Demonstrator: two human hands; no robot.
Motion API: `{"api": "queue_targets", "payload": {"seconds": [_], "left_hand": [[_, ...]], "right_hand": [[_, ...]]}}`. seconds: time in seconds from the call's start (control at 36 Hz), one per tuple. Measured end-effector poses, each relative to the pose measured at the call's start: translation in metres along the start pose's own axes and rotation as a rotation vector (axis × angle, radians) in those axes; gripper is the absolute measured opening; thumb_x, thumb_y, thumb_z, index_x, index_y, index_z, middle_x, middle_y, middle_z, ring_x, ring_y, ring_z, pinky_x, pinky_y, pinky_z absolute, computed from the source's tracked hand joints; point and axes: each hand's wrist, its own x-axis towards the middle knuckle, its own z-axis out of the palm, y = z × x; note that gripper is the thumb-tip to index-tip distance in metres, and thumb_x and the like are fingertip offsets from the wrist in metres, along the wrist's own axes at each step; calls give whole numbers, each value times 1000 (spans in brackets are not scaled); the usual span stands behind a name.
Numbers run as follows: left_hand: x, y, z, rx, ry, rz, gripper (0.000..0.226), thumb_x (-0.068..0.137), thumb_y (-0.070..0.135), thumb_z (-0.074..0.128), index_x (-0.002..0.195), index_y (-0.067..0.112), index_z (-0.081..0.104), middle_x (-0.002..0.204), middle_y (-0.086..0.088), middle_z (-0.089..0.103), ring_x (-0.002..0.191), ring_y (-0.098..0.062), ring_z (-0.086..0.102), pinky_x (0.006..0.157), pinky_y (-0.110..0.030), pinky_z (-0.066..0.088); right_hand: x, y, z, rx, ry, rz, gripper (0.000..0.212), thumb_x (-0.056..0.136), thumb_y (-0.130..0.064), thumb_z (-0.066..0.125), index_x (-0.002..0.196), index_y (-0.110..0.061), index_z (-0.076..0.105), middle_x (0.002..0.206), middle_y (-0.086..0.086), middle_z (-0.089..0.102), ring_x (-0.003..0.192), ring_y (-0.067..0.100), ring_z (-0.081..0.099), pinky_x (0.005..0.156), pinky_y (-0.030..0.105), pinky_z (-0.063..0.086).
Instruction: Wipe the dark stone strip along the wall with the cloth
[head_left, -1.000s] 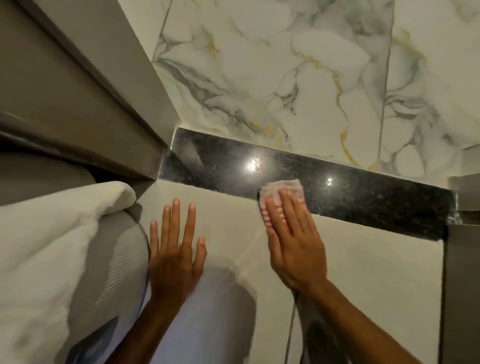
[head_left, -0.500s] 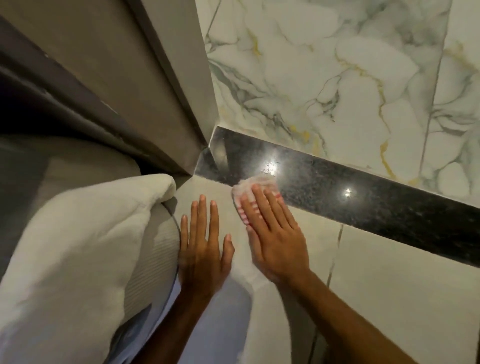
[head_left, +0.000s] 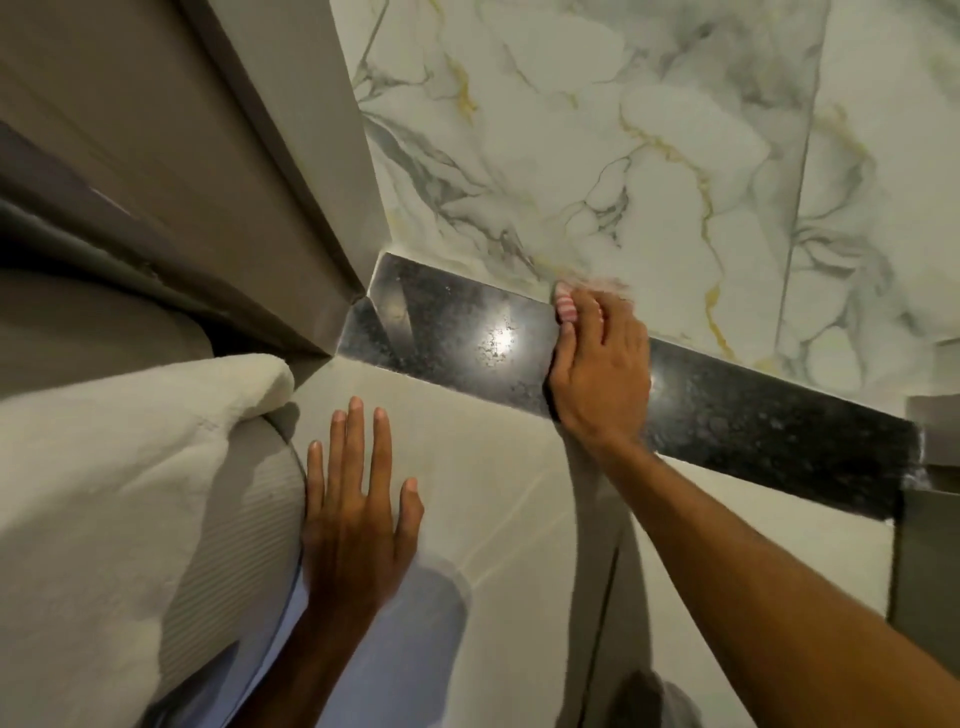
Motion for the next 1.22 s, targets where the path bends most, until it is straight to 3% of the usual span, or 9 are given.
{"api": "queue_targets", "payload": {"seconds": [0.14,0.22,0.33,0.58,0.75,0.89,0.94,1.11,1.22], "left_hand": [[-1,-2,5,2,15,16,73,108,39,33,172,5,25,180,-24,21,167,-42,26,134,-64,26],[0,-4,8,1,31,24,73,109,40,31,173,6,24,180,-24,21,167,-41,25,136,-61,22],[0,-2,7,27,15,16,73,109,39,33,173,7,24,180,-24,23,167,-40,24,136,-61,21],[0,-3,11,-59,33,18,73,106,39,41,172,8,30,180,-21,26,166,-40,28,133,-63,27],[2,0,4,-72,38,25,69,107,38,39,167,4,38,175,-24,34,162,-43,35,129,-67,34],[-1,-6,6,-33,14,25,70,109,41,35,169,5,35,177,-23,31,164,-42,32,132,-64,31],[-2,-6,7,-23,8,34,70,112,43,29,170,5,33,178,-23,29,165,-41,31,132,-64,30],[-4,-4,4,-22,21,36,66,114,41,29,168,4,36,176,-24,30,164,-42,32,128,-66,38],[-4,-7,11,-25,64,56,65,115,41,32,171,7,30,178,-22,27,166,-40,27,132,-64,32]], "right_hand": [[27,14,-2,-3,11,307,55,118,-30,37,169,-10,40,174,18,40,161,39,40,136,51,32],[47,-17,13,0,-103,147,60,118,-22,36,176,-12,22,185,16,20,172,37,21,142,55,18],[34,-62,28,37,-206,-173,58,119,-25,35,176,-18,27,185,8,21,174,28,18,143,44,10],[-55,-48,16,61,-206,-191,61,120,-27,37,177,-17,17,186,3,13,175,21,8,142,48,21],[-48,-60,17,-7,-197,-392,62,114,-40,43,170,-12,42,176,16,41,162,38,45,129,57,46],[1,-99,39,19,-238,-291,66,120,-42,31,178,-20,9,188,11,2,176,29,1,143,52,6],[-3,-111,46,94,-237,-294,65,120,-40,30,178,-20,8,188,10,-2,176,27,-5,144,50,0],[-72,-69,39,76,-269,-555,64,120,-42,25,179,-26,5,188,-2,-5,175,15,-9,144,46,2],[-86,-36,32,85,-197,-304,64,119,-44,25,178,-25,11,187,-5,8,175,11,3,145,42,10]]}}
